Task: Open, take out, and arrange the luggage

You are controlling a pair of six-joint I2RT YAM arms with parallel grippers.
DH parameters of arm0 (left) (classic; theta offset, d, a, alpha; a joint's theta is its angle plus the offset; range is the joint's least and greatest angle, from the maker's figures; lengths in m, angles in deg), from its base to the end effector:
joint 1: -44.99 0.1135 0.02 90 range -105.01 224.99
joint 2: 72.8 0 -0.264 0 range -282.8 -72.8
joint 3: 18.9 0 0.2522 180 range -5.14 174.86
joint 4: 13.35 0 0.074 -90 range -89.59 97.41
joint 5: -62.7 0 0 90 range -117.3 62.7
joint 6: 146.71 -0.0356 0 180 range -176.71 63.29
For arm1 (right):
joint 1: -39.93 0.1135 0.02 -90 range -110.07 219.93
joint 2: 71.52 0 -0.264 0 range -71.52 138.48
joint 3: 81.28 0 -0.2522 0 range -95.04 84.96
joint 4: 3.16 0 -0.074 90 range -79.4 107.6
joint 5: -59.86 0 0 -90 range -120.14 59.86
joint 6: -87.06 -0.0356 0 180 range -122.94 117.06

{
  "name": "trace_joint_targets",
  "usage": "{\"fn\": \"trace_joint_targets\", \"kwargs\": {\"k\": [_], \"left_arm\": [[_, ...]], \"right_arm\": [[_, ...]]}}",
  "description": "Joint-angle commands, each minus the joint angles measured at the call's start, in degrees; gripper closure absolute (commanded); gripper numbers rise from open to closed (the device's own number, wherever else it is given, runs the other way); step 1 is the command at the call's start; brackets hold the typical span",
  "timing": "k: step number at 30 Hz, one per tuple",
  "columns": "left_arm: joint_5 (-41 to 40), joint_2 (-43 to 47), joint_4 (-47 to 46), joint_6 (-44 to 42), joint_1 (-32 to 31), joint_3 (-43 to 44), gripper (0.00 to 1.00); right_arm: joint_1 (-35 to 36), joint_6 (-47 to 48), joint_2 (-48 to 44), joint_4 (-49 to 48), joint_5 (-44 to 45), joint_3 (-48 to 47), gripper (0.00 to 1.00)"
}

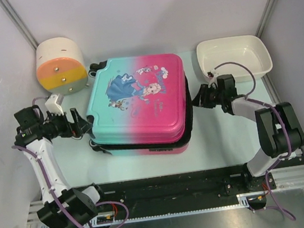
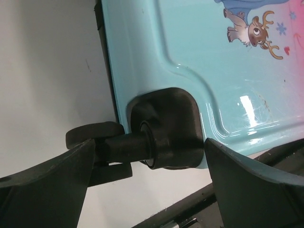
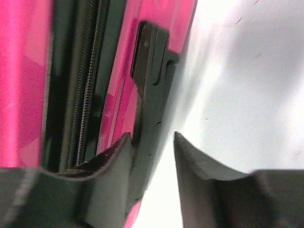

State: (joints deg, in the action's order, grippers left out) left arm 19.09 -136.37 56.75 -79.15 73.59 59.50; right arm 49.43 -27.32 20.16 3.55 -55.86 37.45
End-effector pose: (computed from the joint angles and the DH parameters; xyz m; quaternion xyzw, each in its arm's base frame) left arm 0.1901 0.0743 0.3335 0.0702 0.8823 -0.2210 0.4095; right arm 0.3227 0.0697 0.1857 0.0148 0.8784 0.3171 0.3572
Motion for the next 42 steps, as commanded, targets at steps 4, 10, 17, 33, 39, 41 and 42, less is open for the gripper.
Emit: {"fn": "trace_joint_targets", "kwargs": {"k": [4, 10, 17, 33, 39, 41, 42], "left_arm": [[3.2, 2.0, 6.5, -7.3, -2.0, -2.9, 0.01], [3.3, 2.8, 6.4, -12.3, -3.8, -5.3, 0.1], [4.7, 2.0, 6.2, -13.1, -8.6, -6.0, 0.32], [3.0, -3.4, -5.3, -2.7, -20.9, -9.2, 0.41], [1.4, -8.8, -12.3, 4.6, -23.9, -7.2, 0.43], [0.8, -9.9, -13.9, 6.4, -23.9, -6.8, 0.43], [0.4, -10.4, -14.3, 7.0, -23.9, -6.7, 0.44]], "right_arm": [[-7.0, 11.7, -15.3, 1.2, -8.4, -3.8, 0.23], [-5.7, 24.2, -27.3, 18.9, -20.6, -3.3, 0.18], [4.5, 41.9, -36.5, 38.7, -32.7, -3.3, 0.26], [43.2, 48.7, -38.3, 30.6, -6.6, 1.3, 0.28], [48.1, 49.2, -31.1, 17.9, 2.2, 4.8, 0.45], [46.8, 49.9, -27.2, 15.8, 5.0, 4.9, 0.49], [44.3, 50.6, -25.9, 13.7, 5.6, 4.8, 0.51]]}}
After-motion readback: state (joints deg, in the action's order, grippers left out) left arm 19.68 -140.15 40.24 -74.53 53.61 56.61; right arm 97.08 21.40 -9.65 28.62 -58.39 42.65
